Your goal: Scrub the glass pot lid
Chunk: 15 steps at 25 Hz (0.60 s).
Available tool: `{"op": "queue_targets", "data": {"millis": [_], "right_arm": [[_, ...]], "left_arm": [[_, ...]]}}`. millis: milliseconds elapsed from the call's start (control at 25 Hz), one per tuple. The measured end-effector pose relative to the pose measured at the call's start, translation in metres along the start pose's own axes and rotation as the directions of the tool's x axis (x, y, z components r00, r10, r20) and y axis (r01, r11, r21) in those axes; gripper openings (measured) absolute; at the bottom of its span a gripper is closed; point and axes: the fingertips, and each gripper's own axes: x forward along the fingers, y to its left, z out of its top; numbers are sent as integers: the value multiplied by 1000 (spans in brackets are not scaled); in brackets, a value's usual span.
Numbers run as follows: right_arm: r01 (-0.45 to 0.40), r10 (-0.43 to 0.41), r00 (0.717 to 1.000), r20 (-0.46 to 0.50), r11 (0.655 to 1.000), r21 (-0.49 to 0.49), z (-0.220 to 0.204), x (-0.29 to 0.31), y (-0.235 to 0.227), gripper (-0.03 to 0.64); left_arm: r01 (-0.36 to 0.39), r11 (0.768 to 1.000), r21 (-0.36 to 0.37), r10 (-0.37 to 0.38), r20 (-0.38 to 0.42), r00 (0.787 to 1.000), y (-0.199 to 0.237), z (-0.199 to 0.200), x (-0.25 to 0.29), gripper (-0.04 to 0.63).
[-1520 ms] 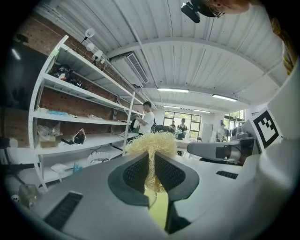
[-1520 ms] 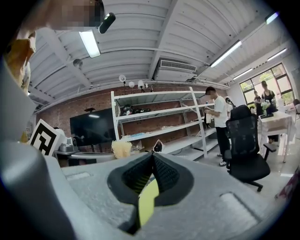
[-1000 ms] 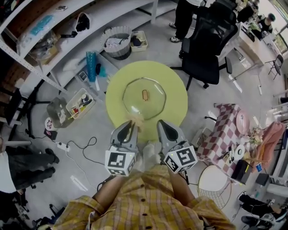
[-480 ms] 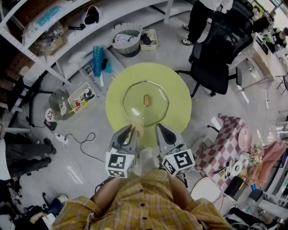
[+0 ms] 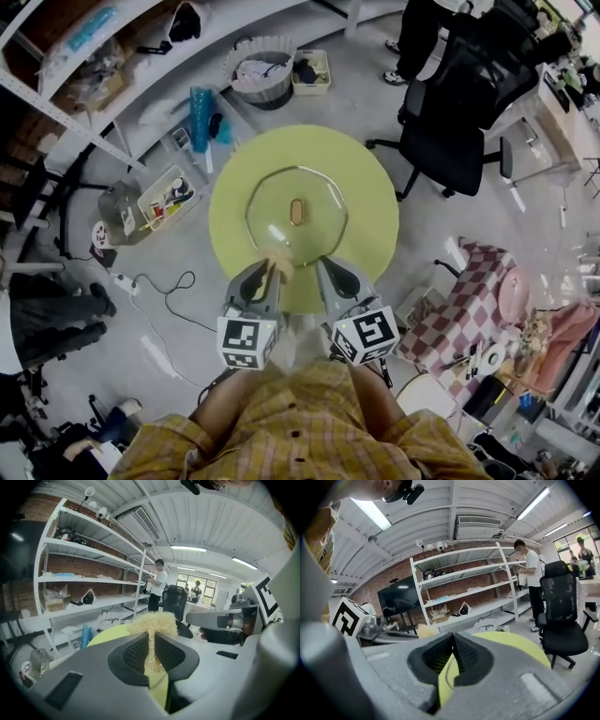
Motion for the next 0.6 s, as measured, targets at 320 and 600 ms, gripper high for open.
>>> {"op": "queue_targets", "data": {"millis": [320,600], "right_arm": [[38,-37,998,-60,999,19,-21,43,-27,-2],[119,-114,988,-104,992,47,-43,65,-57,-2]], "left_arm": [[18,1000,-10,-19,-58,998,32,-24,37,37],[48,999,1,-48,-91,995,44,-42,67,37]]}}
